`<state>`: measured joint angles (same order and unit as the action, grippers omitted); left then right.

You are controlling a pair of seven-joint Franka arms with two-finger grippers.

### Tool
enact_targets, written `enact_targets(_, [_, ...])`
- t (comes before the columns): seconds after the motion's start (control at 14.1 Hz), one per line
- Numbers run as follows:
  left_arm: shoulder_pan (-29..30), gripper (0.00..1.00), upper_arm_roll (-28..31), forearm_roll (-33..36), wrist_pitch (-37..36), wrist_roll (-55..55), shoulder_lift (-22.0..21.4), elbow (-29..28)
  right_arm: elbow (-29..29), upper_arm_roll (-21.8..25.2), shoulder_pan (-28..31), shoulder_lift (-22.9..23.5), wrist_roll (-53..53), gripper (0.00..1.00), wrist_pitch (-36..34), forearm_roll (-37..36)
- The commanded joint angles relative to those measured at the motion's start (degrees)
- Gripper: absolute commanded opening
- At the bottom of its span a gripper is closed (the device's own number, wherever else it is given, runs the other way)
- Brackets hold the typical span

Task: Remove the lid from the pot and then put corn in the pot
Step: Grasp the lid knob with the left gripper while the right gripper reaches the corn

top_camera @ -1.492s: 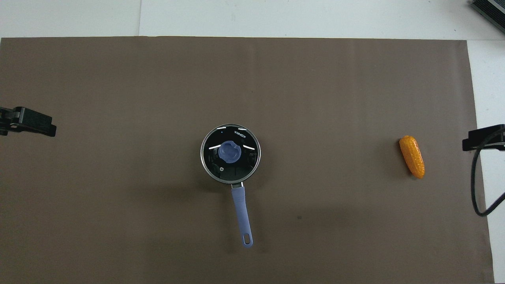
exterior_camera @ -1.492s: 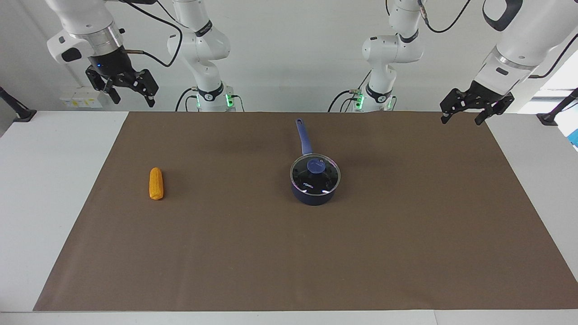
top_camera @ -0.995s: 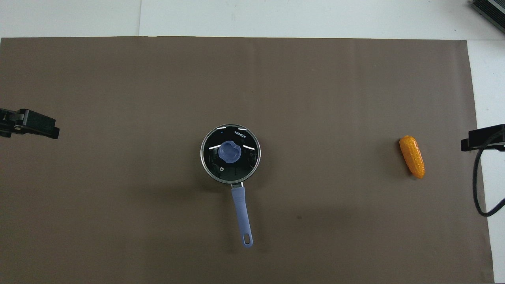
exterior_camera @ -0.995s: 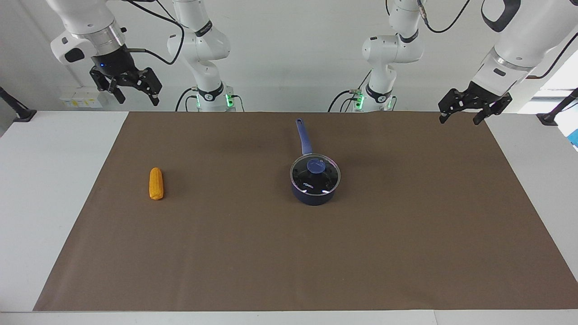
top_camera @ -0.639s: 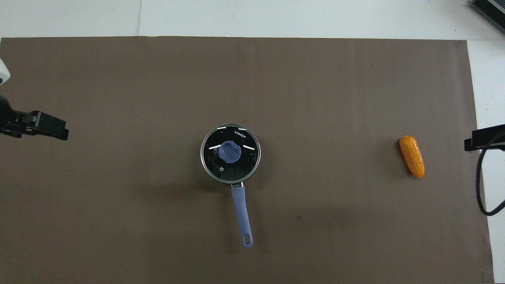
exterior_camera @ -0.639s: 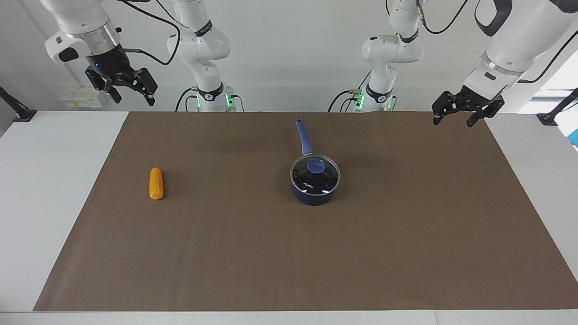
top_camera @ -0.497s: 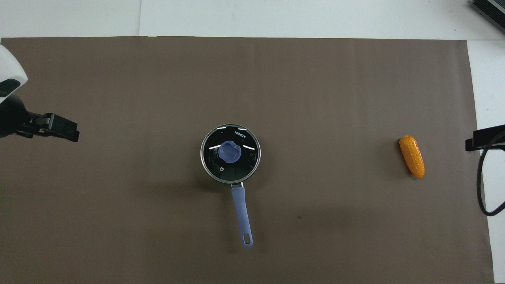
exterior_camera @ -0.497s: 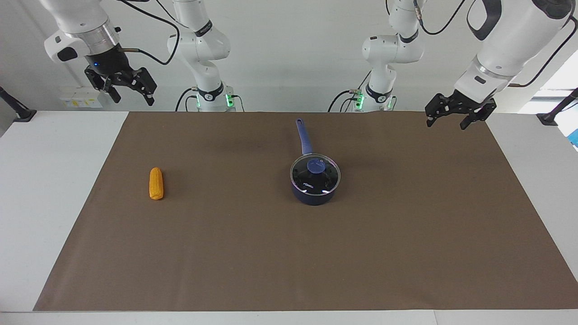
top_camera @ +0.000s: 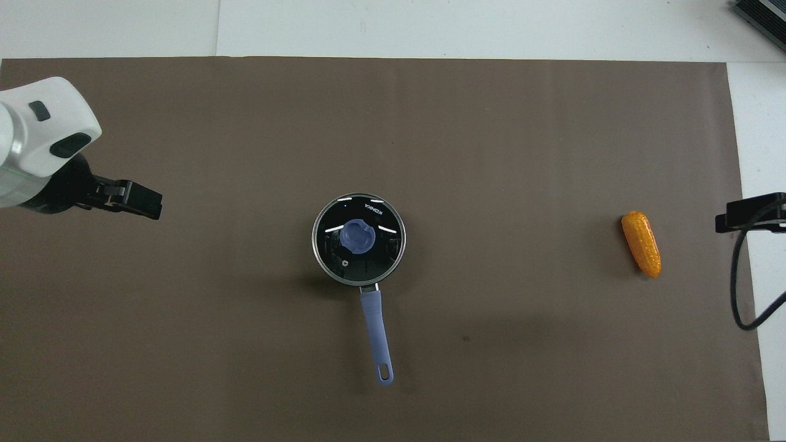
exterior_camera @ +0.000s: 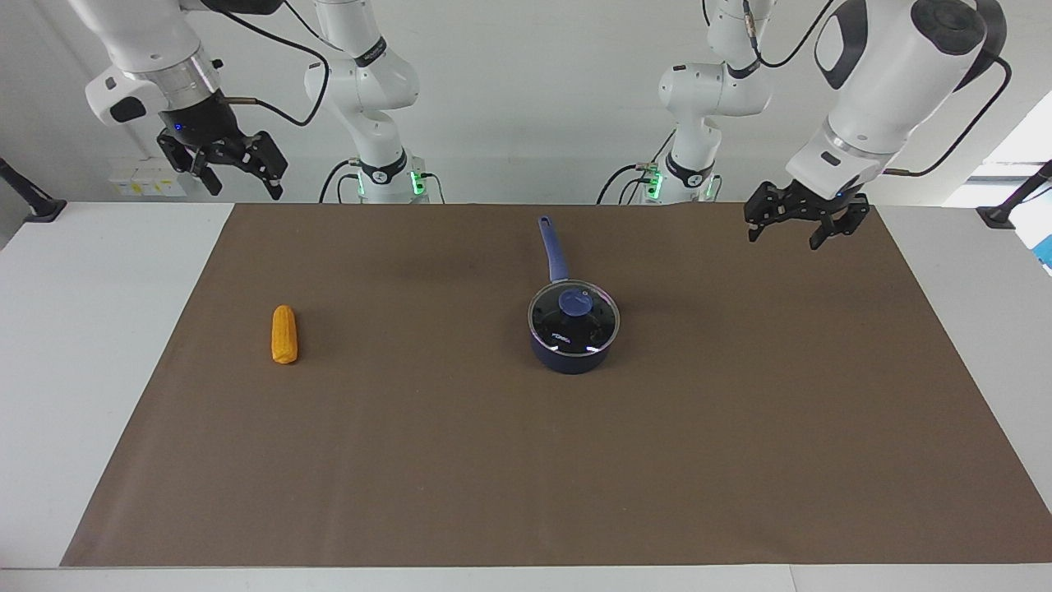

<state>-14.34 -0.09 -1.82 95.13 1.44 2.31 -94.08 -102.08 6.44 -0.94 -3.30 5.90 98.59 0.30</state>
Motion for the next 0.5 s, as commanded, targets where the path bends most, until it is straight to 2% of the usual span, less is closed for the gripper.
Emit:
enact_targets(0.0, [-4.19,1.00,0.79,-0.12,4.79,-4.07,0.15,-2.94,-4.96,-0.29,1.28,3.37,3.93,1.00,8.26,-1.01])
enact_targets(0.14, [-7.35,1.00,0.79,-0.12,6.55,-7.49,2.25,-3.21,-5.40,-0.29,2.43,8.12,8.40,1.00,11.60,-0.92])
enact_targets(0.43, [-13.42,1.00,0.88,0.58,11.03,-17.50,7.08,-3.13,-11.72,-0.29,4.88,12.61,17.03,1.00,25.05,-0.92])
